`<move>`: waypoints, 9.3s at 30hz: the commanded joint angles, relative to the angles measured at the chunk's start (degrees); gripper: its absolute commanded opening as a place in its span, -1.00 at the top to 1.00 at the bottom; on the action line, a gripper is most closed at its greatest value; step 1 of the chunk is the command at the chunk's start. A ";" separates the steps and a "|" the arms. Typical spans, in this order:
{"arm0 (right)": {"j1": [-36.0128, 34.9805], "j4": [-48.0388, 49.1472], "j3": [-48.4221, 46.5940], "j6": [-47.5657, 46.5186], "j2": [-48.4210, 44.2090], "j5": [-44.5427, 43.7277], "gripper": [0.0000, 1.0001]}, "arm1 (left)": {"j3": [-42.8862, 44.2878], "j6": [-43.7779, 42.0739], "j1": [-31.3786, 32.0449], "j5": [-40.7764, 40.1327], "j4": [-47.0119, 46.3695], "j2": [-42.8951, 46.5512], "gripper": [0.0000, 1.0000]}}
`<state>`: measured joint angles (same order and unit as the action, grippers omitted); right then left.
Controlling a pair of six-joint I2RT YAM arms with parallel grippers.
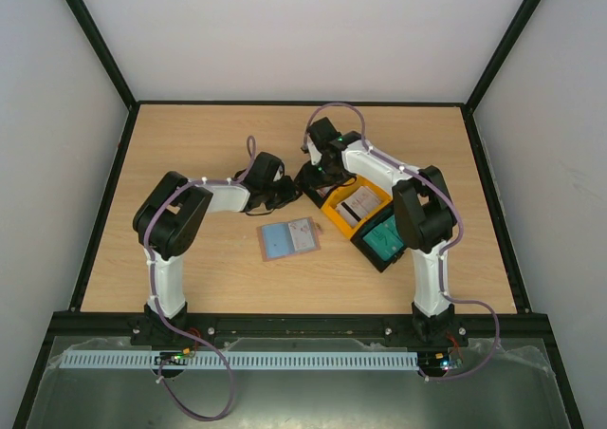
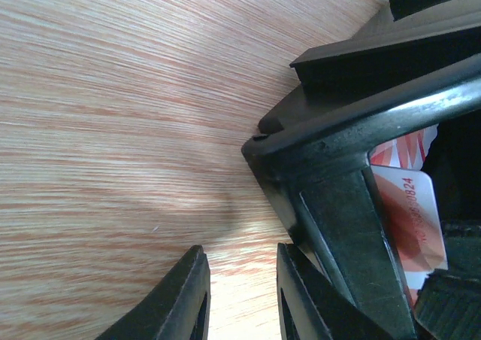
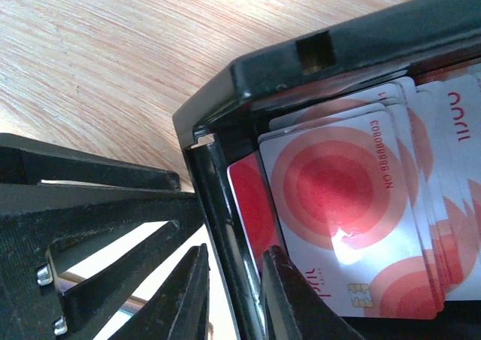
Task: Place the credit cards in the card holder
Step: Pick up the credit card from the storage box, then insert the credit card into the card holder.
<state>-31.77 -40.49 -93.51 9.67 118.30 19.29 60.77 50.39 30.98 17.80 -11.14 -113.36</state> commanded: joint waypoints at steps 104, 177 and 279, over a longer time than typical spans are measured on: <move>-12.73 42.26 50.99 43.46 -35.43 4.88 0.96 | -30.80 0.26 2.63 -3.14 19.45 47.01 -0.02; -14.72 72.10 52.42 41.23 -7.85 14.04 0.85 | -31.59 -1.91 1.88 -9.95 20.32 35.37 0.56; -26.59 25.21 32.35 28.75 -15.32 -15.80 0.36 | -32.31 -1.37 3.15 -3.10 12.26 39.55 0.45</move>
<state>-58.04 -10.59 -61.43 40.25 105.23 4.69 27.68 48.86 33.87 13.39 0.38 -76.09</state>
